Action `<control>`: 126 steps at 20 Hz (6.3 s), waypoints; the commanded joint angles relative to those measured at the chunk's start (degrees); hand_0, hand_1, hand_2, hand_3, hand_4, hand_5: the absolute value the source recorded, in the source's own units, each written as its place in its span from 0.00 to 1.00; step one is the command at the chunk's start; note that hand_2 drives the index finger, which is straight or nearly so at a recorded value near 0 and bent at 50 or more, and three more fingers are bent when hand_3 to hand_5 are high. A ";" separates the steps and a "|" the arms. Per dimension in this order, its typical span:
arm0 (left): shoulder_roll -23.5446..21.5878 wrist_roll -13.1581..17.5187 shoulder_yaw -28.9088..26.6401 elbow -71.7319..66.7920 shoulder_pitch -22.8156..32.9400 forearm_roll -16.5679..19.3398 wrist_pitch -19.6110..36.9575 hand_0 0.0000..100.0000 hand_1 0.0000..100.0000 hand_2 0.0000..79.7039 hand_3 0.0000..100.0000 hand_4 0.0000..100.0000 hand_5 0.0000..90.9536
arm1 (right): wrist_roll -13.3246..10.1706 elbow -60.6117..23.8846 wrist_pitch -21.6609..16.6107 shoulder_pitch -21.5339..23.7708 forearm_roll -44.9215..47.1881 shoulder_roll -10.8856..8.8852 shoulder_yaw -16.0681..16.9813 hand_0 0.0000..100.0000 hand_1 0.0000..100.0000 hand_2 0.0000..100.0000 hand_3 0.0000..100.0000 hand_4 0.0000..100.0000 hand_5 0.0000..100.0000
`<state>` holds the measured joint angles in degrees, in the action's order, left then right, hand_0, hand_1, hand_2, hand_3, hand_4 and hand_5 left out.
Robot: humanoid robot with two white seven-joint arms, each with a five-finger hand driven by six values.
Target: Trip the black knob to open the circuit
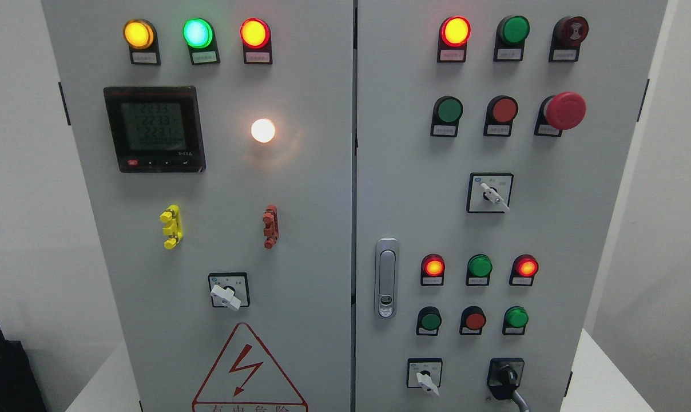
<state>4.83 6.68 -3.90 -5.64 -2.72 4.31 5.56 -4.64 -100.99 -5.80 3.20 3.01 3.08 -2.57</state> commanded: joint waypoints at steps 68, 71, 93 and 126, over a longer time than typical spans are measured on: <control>0.00 -0.01 0.04 0.89 0.00 0.00 -0.02 0.12 0.39 0.00 0.00 0.00 0.00 | 0.07 -0.70 -0.97 0.58 1.74 -1.41 -0.77 0.00 0.00 0.00 1.00 1.00 1.00; 0.00 -0.01 0.04 0.89 0.00 0.00 -0.02 0.12 0.39 0.00 0.00 0.00 0.00 | 0.07 -0.61 -1.05 0.67 1.74 -2.02 -0.51 0.00 0.00 0.00 1.00 1.00 1.00; 0.00 -0.01 -0.05 0.89 0.00 0.00 -0.02 0.12 0.39 0.00 0.00 0.00 0.00 | -0.11 -0.08 -1.05 0.67 2.53 -4.13 0.90 0.00 0.00 0.00 1.00 1.00 1.00; 0.00 -0.01 0.04 0.89 0.00 0.00 -0.02 0.12 0.39 0.00 0.00 0.00 0.00 | 3.76 -8.87 -8.79 15.79 2.61 -3.87 -1.03 0.00 0.00 0.00 0.04 0.00 0.00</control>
<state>4.83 6.68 -3.92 -5.64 -2.72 4.31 5.55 -0.91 -108.51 -14.56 18.46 5.61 0.01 -3.34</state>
